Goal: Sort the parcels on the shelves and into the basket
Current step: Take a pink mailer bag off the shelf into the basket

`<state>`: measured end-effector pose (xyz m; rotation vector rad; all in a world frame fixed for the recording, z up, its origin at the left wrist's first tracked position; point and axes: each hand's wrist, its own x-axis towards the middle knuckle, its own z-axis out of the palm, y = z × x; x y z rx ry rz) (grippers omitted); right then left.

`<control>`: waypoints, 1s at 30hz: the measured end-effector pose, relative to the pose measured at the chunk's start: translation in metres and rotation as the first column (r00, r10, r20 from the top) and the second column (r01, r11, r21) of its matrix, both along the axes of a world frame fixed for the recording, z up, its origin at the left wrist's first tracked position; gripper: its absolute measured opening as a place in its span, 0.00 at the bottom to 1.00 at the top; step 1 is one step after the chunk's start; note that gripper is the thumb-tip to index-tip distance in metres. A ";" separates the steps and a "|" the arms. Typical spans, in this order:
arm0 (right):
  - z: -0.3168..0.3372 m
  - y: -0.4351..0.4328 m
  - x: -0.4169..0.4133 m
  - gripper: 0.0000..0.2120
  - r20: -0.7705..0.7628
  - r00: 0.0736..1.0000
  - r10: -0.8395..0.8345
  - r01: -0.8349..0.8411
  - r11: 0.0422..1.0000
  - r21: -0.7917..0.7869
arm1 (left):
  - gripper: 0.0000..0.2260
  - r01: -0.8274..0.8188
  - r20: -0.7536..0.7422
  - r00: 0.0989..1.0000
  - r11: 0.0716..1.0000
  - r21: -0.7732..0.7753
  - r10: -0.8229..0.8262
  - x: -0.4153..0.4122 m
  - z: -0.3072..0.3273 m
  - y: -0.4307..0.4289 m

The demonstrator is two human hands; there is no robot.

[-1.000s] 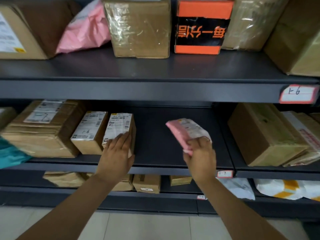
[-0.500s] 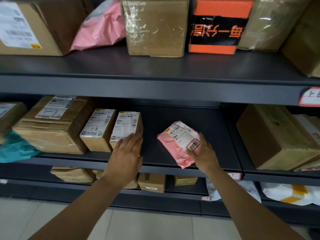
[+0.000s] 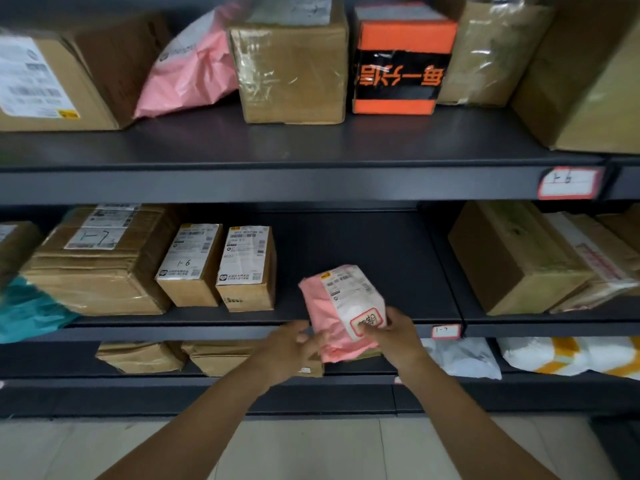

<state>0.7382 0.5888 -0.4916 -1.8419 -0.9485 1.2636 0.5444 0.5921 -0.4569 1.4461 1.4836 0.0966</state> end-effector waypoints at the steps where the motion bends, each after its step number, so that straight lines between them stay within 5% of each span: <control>1: 0.005 -0.013 0.001 0.13 -0.026 0.999 0.017 -0.017 1.000 0.009 | 0.30 -0.087 0.112 0.989 0.995 -0.051 0.092 0.006 0.003 0.000; 5: 0.037 -0.059 0.008 0.16 -0.093 0.994 0.055 -0.049 0.997 0.061 | 0.19 -0.226 0.310 0.922 0.972 -0.060 0.233 0.027 0.021 -0.006; 11: 0.085 -0.127 0.035 0.24 -0.053 0.994 -0.097 0.103 0.987 0.120 | 0.16 0.082 0.161 0.978 0.957 0.277 -0.130 0.059 0.064 -0.018; 15: 0.117 -0.179 0.044 0.26 -0.096 0.933 -0.346 0.358 0.916 0.179 | 0.15 0.369 0.068 0.904 0.848 0.381 -0.423 0.083 0.098 -0.041; 19: 0.139 -0.245 0.038 0.21 -0.106 0.840 -0.532 0.541 0.808 0.235 | 0.14 0.554 0.128 0.762 0.741 0.380 -0.635 0.103 0.111 -0.088; 25: 0.161 -0.370 0.026 0.40 -0.063 0.658 -0.750 0.740 0.630 0.234 | 0.10 0.786 0.084 0.461 0.450 0.424 -0.884 0.140 0.127 -0.174; 30: 0.181 -0.468 0.013 0.24 0.015 0.568 -0.823 0.799 0.555 0.230 | 0.10 0.849 -0.091 0.181 0.109 0.517 -0.979 0.176 0.158 -0.256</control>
